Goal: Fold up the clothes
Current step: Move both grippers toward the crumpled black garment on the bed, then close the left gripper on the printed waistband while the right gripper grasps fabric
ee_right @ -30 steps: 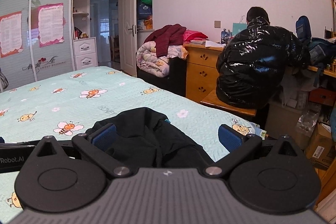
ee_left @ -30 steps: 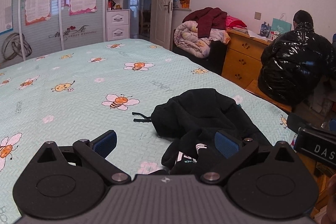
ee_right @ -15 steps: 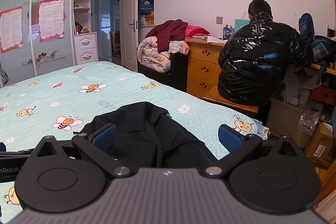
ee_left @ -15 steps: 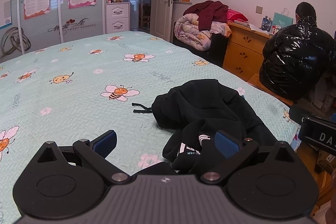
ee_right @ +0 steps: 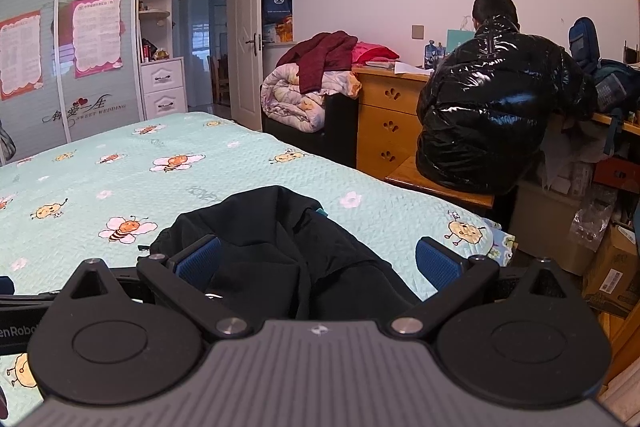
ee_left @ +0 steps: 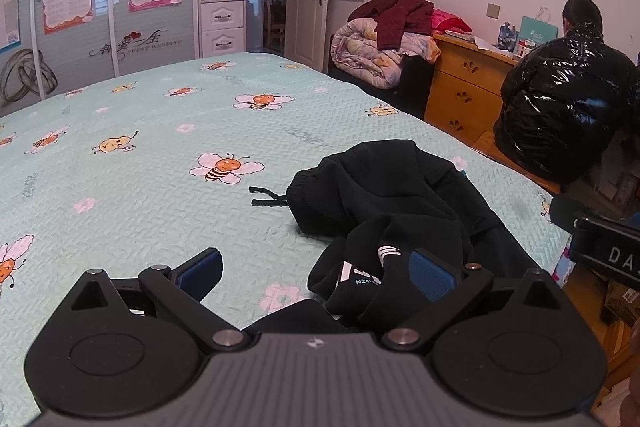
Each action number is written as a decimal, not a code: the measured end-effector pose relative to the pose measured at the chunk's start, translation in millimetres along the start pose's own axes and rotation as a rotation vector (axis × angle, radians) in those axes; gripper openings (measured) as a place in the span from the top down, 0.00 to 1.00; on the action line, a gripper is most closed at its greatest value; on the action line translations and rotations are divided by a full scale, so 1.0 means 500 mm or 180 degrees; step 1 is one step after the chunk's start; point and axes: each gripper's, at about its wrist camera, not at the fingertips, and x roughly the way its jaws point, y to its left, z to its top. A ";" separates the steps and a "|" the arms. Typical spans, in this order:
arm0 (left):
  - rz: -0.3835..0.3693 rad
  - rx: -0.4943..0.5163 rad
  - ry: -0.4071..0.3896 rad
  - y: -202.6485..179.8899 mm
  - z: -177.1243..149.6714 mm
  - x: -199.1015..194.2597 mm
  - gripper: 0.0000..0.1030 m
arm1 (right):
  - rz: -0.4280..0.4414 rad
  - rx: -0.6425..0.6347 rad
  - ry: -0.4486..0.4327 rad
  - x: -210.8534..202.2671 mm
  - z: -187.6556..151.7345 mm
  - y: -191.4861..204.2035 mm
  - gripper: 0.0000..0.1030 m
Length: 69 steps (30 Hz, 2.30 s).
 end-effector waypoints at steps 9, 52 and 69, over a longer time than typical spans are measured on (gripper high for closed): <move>-0.0004 0.0038 0.0037 -0.009 -0.008 0.005 0.00 | -0.0002 0.0023 0.0026 0.012 -0.010 -0.016 0.01; 0.0049 0.0101 0.0170 -0.021 -0.027 0.044 0.00 | 0.0095 0.0208 0.0215 0.042 -0.048 -0.025 0.01; 0.0090 0.0195 0.0468 -0.030 -0.056 0.129 0.00 | 0.0025 0.0156 0.0423 0.142 -0.063 -0.022 0.01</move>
